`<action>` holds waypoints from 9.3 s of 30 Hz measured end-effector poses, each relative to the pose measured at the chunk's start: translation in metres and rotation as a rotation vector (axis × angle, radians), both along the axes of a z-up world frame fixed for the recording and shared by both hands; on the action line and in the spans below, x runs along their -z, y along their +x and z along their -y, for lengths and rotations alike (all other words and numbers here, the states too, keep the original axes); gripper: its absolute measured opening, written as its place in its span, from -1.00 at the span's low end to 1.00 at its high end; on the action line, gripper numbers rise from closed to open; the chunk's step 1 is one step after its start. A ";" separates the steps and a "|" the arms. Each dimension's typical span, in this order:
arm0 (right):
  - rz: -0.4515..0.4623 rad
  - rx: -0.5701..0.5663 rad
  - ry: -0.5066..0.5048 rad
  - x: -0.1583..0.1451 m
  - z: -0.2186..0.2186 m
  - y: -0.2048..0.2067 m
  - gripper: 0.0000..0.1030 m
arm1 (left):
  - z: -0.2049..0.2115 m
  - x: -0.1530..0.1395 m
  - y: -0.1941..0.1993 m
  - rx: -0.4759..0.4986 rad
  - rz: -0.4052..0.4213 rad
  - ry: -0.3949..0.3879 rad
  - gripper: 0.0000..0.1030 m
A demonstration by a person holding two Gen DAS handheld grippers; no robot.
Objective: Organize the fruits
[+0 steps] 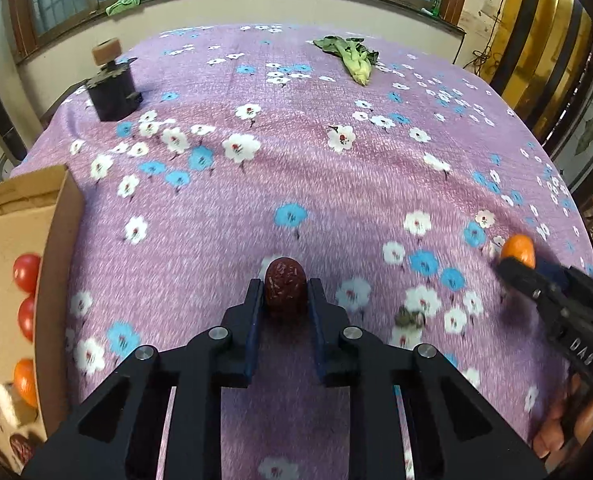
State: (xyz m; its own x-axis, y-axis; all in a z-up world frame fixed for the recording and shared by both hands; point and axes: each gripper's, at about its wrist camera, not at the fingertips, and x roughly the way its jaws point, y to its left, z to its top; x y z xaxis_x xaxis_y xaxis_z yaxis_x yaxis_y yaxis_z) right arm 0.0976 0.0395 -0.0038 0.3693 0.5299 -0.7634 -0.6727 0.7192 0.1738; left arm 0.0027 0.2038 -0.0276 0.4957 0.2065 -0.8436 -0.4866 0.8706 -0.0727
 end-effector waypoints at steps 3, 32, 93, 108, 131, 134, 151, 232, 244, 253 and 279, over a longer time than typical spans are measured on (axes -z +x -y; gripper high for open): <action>0.005 -0.015 0.024 -0.010 0.002 -0.012 -0.30 | 0.001 -0.003 -0.016 -0.008 0.025 -0.026 -0.64; 0.004 -0.261 0.105 -0.051 -0.038 -0.136 -0.30 | 0.010 -0.051 -0.128 -0.087 0.146 0.024 -0.64; 0.004 -0.525 0.077 -0.055 -0.177 -0.208 -0.31 | -0.084 -0.050 -0.222 -0.335 0.163 0.030 -0.64; -0.025 -0.549 0.074 -0.049 -0.219 -0.202 -0.31 | -0.128 -0.057 -0.219 -0.381 0.150 0.042 -0.64; -0.073 -0.619 0.023 -0.026 -0.295 -0.203 -0.31 | -0.201 -0.041 -0.152 -0.372 0.043 0.052 -0.64; -0.082 -0.623 0.018 -0.021 -0.298 -0.203 -0.31 | -0.203 -0.035 -0.146 -0.371 0.027 0.045 -0.64; -0.107 -0.635 -0.033 -0.003 -0.312 -0.201 -0.30 | -0.209 -0.013 -0.132 -0.360 -0.051 0.004 -0.63; 0.091 -0.980 0.088 -0.044 -0.128 -0.258 0.67 | -0.006 -0.040 -0.279 -0.331 0.013 0.160 0.58; 0.162 -1.067 0.063 -0.044 -0.121 -0.275 0.70 | 0.010 -0.044 -0.288 -0.308 0.038 0.172 0.58; 0.186 -1.115 0.047 -0.043 -0.123 -0.286 0.70 | 0.013 -0.052 -0.294 -0.305 0.076 0.170 0.58; 0.196 -1.128 0.031 -0.039 -0.125 -0.293 0.70 | 0.007 -0.048 -0.296 -0.326 0.089 0.149 0.58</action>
